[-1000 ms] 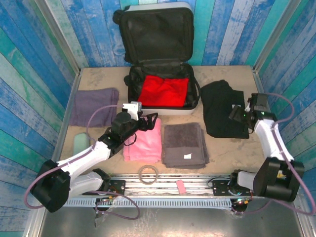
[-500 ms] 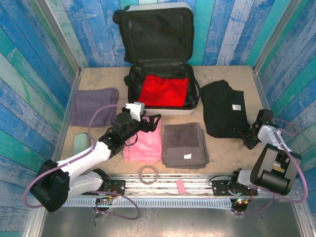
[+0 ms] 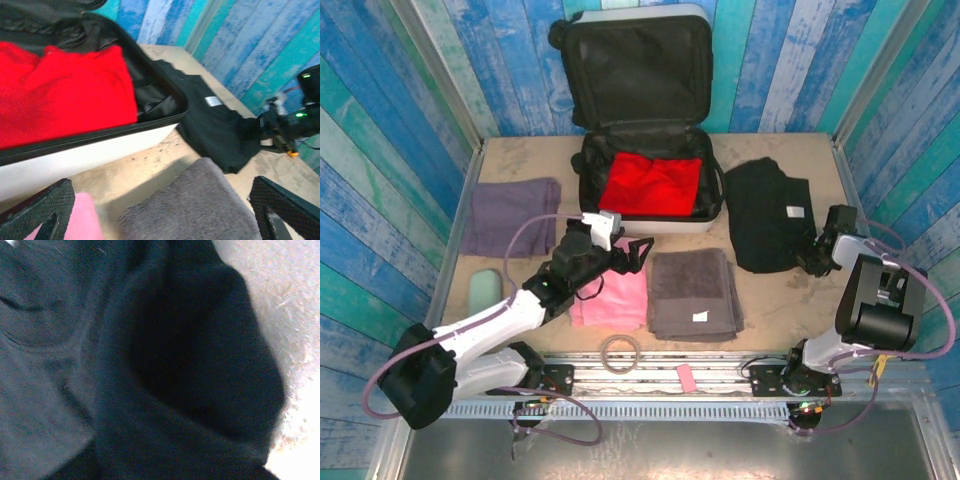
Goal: Pack the luggage
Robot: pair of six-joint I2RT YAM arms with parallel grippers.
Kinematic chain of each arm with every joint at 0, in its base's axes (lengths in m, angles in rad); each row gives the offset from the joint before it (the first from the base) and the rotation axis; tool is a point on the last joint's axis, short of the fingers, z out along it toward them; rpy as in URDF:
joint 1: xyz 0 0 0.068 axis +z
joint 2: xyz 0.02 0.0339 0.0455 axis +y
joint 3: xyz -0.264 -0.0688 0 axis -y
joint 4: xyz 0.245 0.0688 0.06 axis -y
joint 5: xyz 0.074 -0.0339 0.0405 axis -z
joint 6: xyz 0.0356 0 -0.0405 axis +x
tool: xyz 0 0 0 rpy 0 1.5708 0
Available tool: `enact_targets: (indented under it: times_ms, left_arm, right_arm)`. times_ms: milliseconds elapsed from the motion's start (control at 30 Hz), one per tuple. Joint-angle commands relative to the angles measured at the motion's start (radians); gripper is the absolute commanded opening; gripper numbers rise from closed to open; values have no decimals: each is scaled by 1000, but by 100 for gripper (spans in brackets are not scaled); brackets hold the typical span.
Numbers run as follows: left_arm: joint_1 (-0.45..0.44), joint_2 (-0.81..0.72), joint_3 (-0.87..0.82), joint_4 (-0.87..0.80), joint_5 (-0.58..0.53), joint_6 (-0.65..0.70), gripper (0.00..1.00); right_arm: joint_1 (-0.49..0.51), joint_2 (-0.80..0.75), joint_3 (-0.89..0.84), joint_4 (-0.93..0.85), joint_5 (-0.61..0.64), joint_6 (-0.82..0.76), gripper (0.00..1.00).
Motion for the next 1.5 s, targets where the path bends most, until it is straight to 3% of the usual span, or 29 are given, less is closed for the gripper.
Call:
enact_targets:
  times_ms: [0,100,300,400,533,667,767,867,933,1000,1067,1133,1233,1333,1467]
  left_arm:
    - [-23,-43,17,72,-1,11,93]
    - [-40,37,78,82,20,-61,94]
    - [-205,256,189,271,-69,-409,96]
    - [-306,380,301,268,-114,-493,96]
    - [-327,553,403,246,-84,-674,96]
    - [-340,720,414,408,-25,-903,97]
    - [-365,829,459,427,6,-1047,98]
    - [-403,899,493,480,6,-1091,100]
    - [-431,920,530,509,1,-985,100]
    - [-447,920,592,464,23,-756,99]
    - [-460,903,695,235,34,-405,99]
    - [-464,880,762,18,-39,-95,98]
    - [-467,824,708,-48,-99,396,99]
    - [-471,828,682,-86,-163,668,99]
    - [-479,895,670,6,-232,765,99]
  right_arm:
    - [6,-19,-4,-43,18,-52,12]
    - [8,-102,20,-79,20,-56,0]
    - [8,-265,62,-133,-14,-20,0]
    - [8,-315,67,-123,-54,14,0]
    - [8,-332,73,-106,-96,52,0]
    - [8,-329,83,-89,-115,71,0]
    - [8,-332,90,-76,-130,95,0]
    - [7,-339,95,-65,-138,118,0]
    - [7,-340,96,-55,-146,131,0]
    - [7,-338,101,-53,-157,139,0]
    - [7,-335,107,-53,-165,140,0]
    - [5,-332,112,-53,-177,139,0]
    - [3,-329,109,-53,-189,135,0]
    - [2,-331,94,-41,-205,141,0]
    - [1,-337,84,-27,-216,154,0]
